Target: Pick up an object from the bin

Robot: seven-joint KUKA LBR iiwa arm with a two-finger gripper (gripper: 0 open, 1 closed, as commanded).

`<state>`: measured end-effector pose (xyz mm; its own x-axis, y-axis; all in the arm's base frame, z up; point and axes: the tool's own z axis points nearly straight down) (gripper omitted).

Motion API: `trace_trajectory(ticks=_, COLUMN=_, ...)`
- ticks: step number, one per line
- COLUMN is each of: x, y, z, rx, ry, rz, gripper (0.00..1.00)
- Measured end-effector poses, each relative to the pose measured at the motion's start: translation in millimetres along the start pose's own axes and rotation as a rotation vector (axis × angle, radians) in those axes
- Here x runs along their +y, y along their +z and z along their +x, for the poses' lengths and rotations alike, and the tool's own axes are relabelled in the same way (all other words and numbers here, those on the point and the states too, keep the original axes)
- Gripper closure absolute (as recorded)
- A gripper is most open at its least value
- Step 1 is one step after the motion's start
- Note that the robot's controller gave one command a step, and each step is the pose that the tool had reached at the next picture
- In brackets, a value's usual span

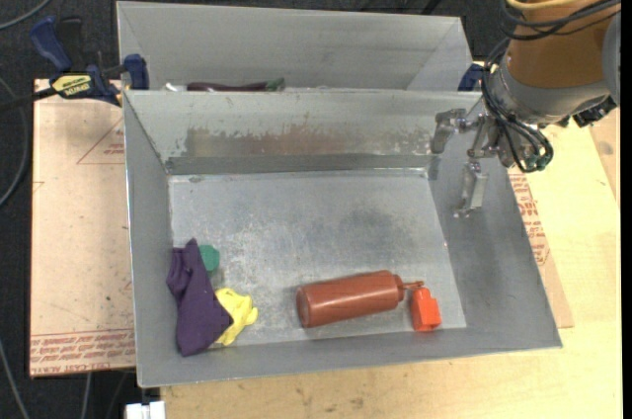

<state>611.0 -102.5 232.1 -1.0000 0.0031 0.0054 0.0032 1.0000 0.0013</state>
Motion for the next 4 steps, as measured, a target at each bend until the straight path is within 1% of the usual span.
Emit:
trace_trajectory(ticks=1, x=0.4, y=-5.3, z=-1.1, rx=-0.008, ry=-0.002, rz=0.001, gripper=0.00)
trace_trajectory(ticks=2, x=13.4, y=-52.4, z=13.1, rx=0.002, ry=0.037, rz=-0.001, gripper=0.00)
trace_trajectory(ticks=3, x=28.7, y=-45.0, z=20.9, rx=-0.022, ry=-0.029, rz=0.004, gripper=0.00)
trace_trajectory(ticks=4, x=29.1, y=12.8, z=53.6, rx=-0.006, ry=-0.089, rz=-0.001, gripper=0.00)
